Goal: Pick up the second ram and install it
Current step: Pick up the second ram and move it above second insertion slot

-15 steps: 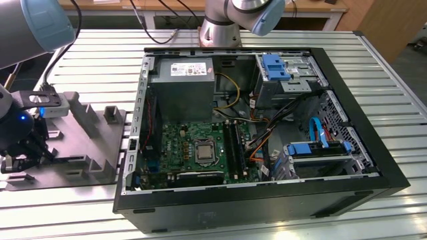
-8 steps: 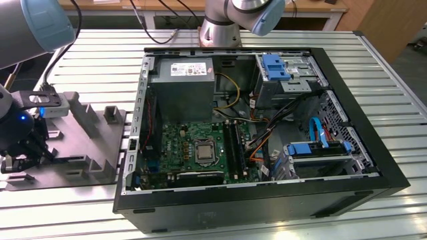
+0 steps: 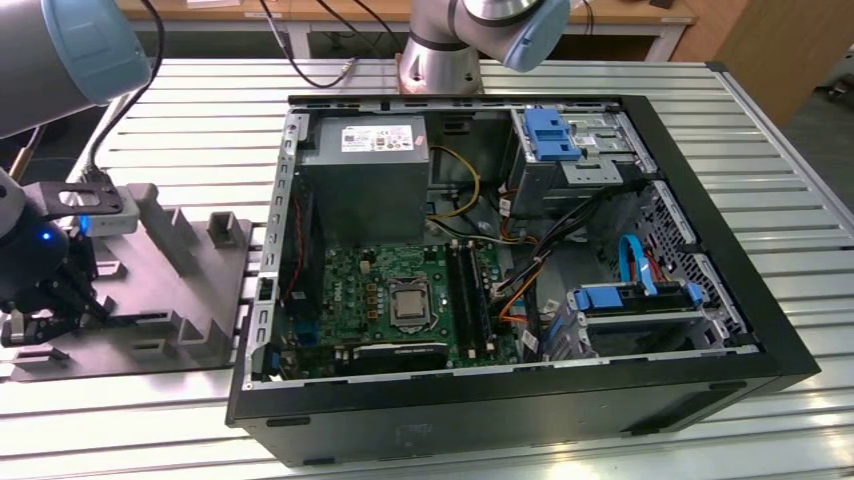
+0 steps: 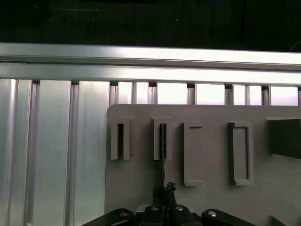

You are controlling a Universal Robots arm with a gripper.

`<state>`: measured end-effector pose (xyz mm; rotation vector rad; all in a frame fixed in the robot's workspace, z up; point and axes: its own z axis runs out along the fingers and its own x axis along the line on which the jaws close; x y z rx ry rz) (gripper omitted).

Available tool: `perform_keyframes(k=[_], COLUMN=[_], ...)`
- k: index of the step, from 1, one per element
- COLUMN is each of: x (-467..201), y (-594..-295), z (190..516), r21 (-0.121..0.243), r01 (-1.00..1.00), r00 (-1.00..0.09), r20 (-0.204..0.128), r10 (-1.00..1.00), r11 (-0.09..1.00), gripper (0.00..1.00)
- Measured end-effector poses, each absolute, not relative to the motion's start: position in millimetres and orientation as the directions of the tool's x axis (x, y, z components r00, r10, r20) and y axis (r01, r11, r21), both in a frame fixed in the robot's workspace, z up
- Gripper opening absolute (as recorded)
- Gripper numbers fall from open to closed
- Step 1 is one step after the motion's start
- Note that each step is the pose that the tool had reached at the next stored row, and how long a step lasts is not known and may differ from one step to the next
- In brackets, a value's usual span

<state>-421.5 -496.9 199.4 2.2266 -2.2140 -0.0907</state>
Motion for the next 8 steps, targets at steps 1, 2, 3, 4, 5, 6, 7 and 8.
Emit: perform_keyframes(k=[1, 2, 3, 4, 5, 6, 7, 8], x=[-421.5, -421.5, -421.5, -421.5, -421.5, -421.5, -421.5, -421.5], y=[-496.9, -496.9, -496.9, -496.9, -496.9, -496.9, -496.9, -496.9], z=[199.4, 199.4, 199.4, 199.5, 199.5, 199.5, 199.7, 200.0], r21=[0.041, 0.041, 0.041, 0.041, 0.041, 0.041, 0.041, 0.041], r01=[-0.999, -0.999, -0.999, -0.999, -0.999, -0.999, -0.999, -0.999], r00=[0.005, 0.004, 0.004, 0.004, 0.004, 0.004, 0.004, 0.004], r20=[-0.041, -0.041, -0.041, -0.041, -0.041, -0.041, -0.041, -0.041], r10=[-0.999, -0.999, -0.999, -0.999, -0.999, -0.999, -0.999, -0.999], r11=[-0.006, -0.006, -0.006, -0.006, -0.005, -0.005, -0.005, -0.005], gripper=[0.11, 0.11, 0.11, 0.11, 0.11, 0.11, 0.11, 0.11])
